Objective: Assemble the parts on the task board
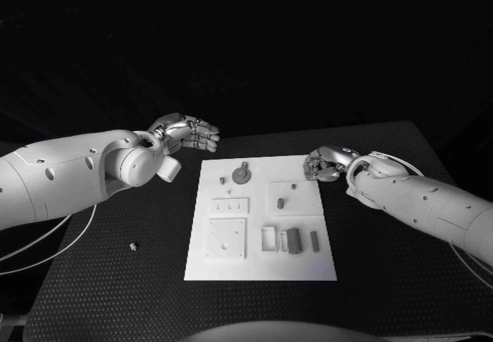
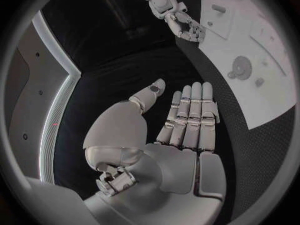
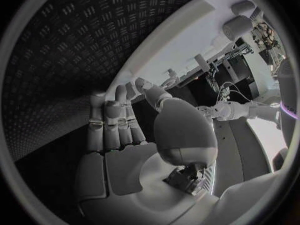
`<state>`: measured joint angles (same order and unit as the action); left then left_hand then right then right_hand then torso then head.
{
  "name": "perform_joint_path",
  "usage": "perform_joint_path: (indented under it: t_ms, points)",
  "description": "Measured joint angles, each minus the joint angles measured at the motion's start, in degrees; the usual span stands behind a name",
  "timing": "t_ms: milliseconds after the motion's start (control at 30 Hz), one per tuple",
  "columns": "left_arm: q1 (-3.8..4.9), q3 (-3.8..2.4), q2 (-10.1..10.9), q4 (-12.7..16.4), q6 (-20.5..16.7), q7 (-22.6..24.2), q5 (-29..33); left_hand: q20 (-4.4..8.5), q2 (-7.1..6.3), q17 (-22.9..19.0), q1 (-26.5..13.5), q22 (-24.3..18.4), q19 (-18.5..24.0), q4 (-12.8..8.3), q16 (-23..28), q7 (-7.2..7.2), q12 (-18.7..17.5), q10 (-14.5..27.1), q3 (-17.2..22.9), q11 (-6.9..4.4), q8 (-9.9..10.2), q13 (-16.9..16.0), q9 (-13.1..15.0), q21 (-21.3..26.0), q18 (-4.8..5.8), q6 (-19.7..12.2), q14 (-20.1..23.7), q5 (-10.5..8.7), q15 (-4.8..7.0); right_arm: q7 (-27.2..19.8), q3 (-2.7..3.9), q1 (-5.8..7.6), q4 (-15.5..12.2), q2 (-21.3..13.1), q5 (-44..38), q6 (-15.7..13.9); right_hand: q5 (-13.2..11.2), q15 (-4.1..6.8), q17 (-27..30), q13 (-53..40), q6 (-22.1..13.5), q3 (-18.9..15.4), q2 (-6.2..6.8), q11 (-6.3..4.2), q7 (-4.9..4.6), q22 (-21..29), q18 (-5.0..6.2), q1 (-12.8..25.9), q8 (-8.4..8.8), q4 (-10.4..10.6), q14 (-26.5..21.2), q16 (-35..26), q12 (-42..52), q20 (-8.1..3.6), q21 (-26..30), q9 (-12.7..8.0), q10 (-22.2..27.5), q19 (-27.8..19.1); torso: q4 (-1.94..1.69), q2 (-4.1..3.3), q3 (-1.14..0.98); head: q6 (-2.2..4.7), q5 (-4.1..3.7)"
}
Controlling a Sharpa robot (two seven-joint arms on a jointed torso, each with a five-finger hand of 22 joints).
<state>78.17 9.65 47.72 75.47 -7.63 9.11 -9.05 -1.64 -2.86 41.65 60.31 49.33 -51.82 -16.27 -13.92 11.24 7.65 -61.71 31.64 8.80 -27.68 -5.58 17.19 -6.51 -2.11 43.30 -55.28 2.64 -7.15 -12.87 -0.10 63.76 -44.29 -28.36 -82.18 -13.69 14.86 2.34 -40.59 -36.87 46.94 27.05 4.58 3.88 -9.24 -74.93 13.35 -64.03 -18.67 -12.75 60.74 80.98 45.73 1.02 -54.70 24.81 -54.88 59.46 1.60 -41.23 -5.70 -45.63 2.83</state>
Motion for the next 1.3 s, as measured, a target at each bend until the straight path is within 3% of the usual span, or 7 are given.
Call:
perform_joint_path:
  t_ms: [200,367,867,1133,1200,1300]
  points:
    - [0.06,0.00,0.07,0.08,0.00,-0.02,-0.01,0.00,0.00,-0.01,0.00,0.00,0.00,0.00,0.00,0.00,0.00,0.00,0.00,0.00,0.00,0.00,0.00,0.00,0.00,0.00,0.00,0.00,0.00,0.04,0.00,-0.02,0.00,0.07,0.09,-0.01,0.00,0.18,0.05,-1.32,0.30,0.00,-0.38,-0.21,0.27,0.00,0.00,0.38,-0.29,0.00,-0.05,0.38,1.57,-0.10,-0.10,0.22,0.19,-0.11,0.00,0.00,-0.03,-0.07,0.01]
    - [0.09,0.00,0.10,0.09,0.00,-0.04,-0.02,0.00,0.00,0.00,0.00,0.00,0.00,0.00,0.00,0.00,0.00,0.00,0.00,0.00,0.00,0.00,0.00,0.00,0.00,0.00,0.00,0.00,0.00,0.14,0.00,-0.02,0.01,0.07,0.30,-0.03,0.00,0.67,-0.05,-3.47,1.52,0.00,-0.99,-1.03,1.14,0.00,0.03,0.55,-0.65,0.00,0.22,1.01,4.25,-0.35,-0.80,0.77,0.18,0.14,0.00,0.00,-0.05,-0.12,0.07]
    - [0.14,0.00,0.13,0.10,0.00,-0.08,-0.12,0.00,0.00,0.04,0.00,0.04,0.00,0.00,0.00,0.00,0.00,0.00,0.00,0.00,0.00,0.00,0.00,0.00,0.01,0.00,0.00,0.00,0.00,0.31,0.00,-0.02,0.19,0.06,0.50,-0.24,0.00,1.24,-0.19,-5.07,3.41,0.31,-1.65,-1.64,2.51,0.00,0.47,0.57,-1.68,-0.31,0.39,1.29,6.29,-0.34,-1.57,1.89,0.40,0.14,0.03,0.01,-0.13,-0.21,0.10]
    - [0.14,0.00,0.13,0.17,0.10,-0.31,-0.51,0.10,0.00,0.27,0.00,0.23,-0.35,0.11,0.00,0.00,0.00,-0.24,-0.11,0.11,0.00,-0.04,0.00,0.00,0.08,0.00,-0.16,0.00,-0.11,0.35,0.00,-0.02,0.07,0.09,0.52,-1.03,0.00,1.66,-0.25,-5.46,4.12,0.54,-2.12,-1.95,2.66,0.00,0.57,0.46,-1.95,-0.55,0.45,1.56,7.08,-0.51,-1.84,2.40,0.09,0.32,0.03,0.03,-0.16,-0.28,0.04]
    - [0.14,0.00,0.12,0.17,0.07,-0.54,-0.93,0.41,0.00,0.71,0.00,0.59,-1.69,0.23,-0.56,-0.07,0.36,-1.62,-0.23,-0.36,0.00,-0.38,0.04,-0.33,0.20,0.07,-1.74,0.00,0.43,0.37,0.00,-0.03,-0.27,0.00,0.52,-1.37,0.00,1.87,-0.25,-5.58,4.12,0.71,-2.12,-2.06,2.66,0.00,0.62,0.46,-1.96,-0.86,0.65,1.56,7.14,-0.54,-1.95,2.60,-0.01,0.35,0.03,0.03,-0.16,-0.28,0.04]
    - [0.14,0.00,0.13,0.14,-0.05,-1.12,-2.14,1.76,-0.62,2.22,-0.63,1.72,-5.47,0.81,-3.03,-0.46,2.52,-5.50,-0.81,-2.19,-0.11,-1.63,0.29,-2.47,-1.05,1.09,-5.81,0.00,2.33,0.48,0.01,-0.02,-1.42,-0.58,0.52,-1.98,0.00,1.88,-0.25,-5.69,4.26,0.56,-2.12,-2.16,2.80,0.00,0.66,0.46,-1.96,-1.02,0.66,1.77,7.36,-0.72,-2.13,2.66,-0.12,0.53,0.07,0.05,-0.23,-0.16,0.09]
